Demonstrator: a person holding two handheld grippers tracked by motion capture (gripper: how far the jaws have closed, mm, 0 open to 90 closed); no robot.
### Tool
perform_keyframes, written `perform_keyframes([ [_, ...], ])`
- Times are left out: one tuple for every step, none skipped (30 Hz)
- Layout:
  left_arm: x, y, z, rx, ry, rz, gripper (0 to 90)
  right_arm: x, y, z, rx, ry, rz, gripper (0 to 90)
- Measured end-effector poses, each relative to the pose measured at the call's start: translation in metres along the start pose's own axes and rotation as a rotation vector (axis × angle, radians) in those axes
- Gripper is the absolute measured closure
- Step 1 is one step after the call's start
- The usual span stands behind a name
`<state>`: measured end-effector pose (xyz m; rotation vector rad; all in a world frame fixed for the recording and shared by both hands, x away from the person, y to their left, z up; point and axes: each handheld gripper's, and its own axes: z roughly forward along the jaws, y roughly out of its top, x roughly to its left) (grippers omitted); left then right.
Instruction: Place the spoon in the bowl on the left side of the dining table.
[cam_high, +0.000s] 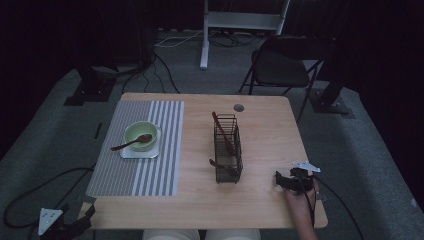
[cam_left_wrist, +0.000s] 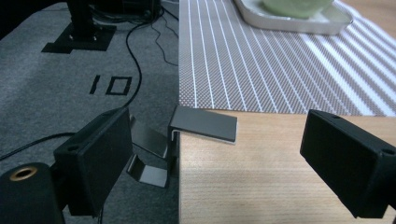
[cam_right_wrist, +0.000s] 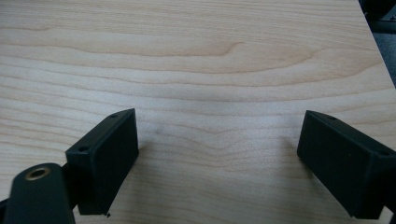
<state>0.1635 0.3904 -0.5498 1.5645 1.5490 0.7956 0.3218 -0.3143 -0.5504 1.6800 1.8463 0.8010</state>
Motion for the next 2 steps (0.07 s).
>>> perform_keyframes([
  [0.0001,-0.0002,0.0007,0.007,-0.002,0.006,9.3,0.0000,0.0000,0.0000,0.000,0.000,0.000,11.8],
  [0.0001,-0.0002,0.0007,0.007,-0.002,0.006,9.3,0.0000,0.0000,0.0000,0.001,0.000,0.000,11.8],
])
